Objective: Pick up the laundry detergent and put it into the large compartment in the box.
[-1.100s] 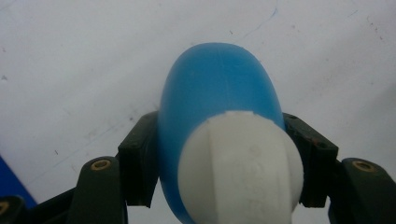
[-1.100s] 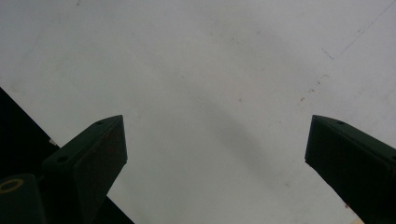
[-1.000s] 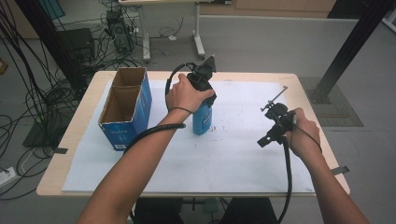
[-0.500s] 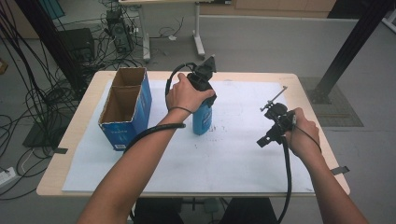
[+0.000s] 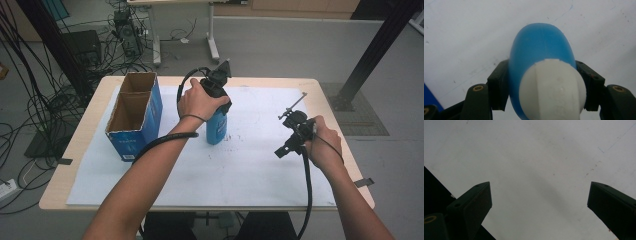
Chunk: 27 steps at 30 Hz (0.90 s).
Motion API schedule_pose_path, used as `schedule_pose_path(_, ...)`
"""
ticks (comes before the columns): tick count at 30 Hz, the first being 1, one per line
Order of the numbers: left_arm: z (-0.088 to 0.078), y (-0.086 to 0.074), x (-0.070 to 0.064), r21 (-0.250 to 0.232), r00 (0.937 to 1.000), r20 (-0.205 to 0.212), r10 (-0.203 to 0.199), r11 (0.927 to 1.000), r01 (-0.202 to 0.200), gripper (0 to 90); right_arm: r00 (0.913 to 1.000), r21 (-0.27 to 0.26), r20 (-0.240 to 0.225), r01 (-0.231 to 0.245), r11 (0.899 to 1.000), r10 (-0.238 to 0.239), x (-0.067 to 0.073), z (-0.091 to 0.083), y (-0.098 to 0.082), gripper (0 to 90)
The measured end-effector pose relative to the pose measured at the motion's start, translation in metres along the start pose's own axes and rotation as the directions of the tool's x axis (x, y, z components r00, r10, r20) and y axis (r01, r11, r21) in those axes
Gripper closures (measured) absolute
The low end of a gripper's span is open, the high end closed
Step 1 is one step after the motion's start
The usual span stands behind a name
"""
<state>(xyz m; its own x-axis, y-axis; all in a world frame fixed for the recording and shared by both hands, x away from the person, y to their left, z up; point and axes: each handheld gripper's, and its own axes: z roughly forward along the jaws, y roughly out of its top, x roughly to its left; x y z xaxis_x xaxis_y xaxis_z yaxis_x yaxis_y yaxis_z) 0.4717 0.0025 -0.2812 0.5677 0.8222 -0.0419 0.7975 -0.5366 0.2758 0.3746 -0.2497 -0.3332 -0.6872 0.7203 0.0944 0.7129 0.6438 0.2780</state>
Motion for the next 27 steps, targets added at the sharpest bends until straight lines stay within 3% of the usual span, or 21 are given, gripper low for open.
schedule_pose_path(27, 0.0001, -0.0001, -0.0009, -0.002, 0.9999, -0.006, -0.009, 1.0000, 0.009, 37.6, 1.0000, 0.001, -0.005, -0.004, 1.000, 0.004, -0.0012, 0.0002, 0.0013, 5.0)
